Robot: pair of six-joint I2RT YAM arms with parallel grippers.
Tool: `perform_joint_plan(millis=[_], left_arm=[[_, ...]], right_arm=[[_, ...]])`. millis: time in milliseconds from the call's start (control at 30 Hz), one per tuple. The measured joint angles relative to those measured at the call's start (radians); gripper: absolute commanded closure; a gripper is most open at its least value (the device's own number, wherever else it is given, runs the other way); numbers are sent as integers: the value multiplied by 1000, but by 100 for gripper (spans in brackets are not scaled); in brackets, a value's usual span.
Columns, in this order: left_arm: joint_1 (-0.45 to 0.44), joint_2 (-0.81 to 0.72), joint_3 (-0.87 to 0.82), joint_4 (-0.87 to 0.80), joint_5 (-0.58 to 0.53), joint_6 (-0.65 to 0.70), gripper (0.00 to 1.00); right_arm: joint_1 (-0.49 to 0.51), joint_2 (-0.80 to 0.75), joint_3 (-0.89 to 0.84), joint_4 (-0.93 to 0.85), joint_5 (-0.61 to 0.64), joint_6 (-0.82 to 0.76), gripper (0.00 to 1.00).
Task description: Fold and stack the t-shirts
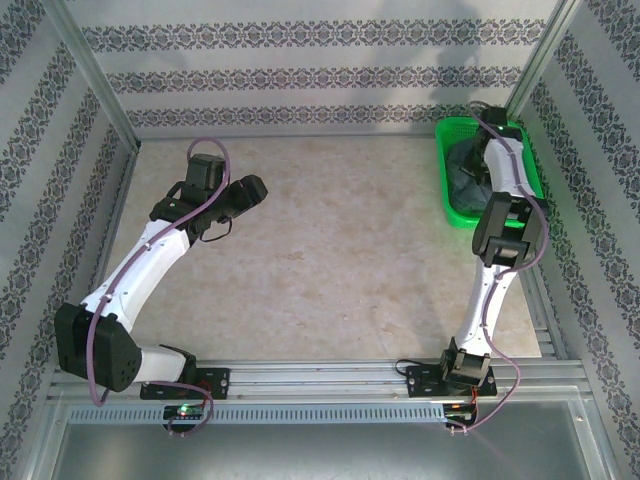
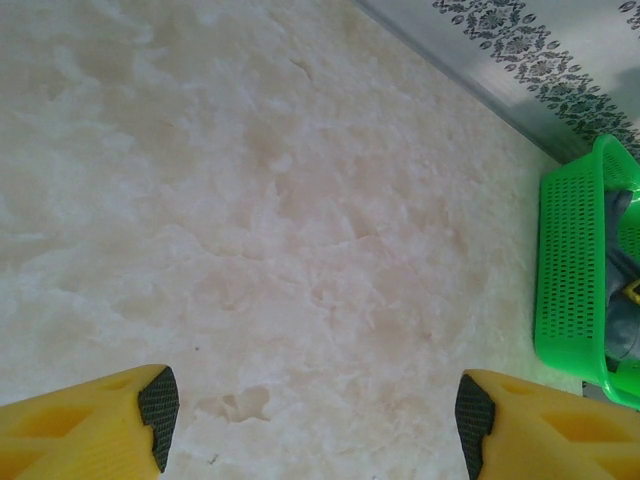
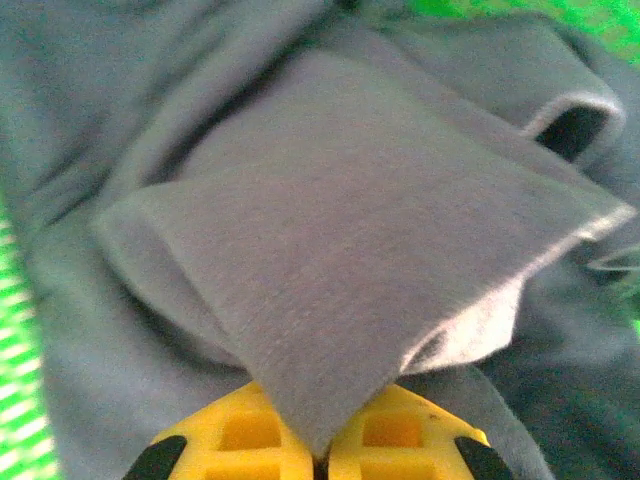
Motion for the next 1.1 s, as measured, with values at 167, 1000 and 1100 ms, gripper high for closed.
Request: perform_joint_plan(millis=[167,1000,1100], left_arm=[[0,2,19,-54,-39,8,20],[20,-205,14,-245,-346,11,14],[20,-228,-2,-243,-332,9,16]], right_arm=[[142,-159,1,87,19,-27,100],[639,-542,-347,462,-458,116,38],[658,-592,-576,422,-443,127,39]])
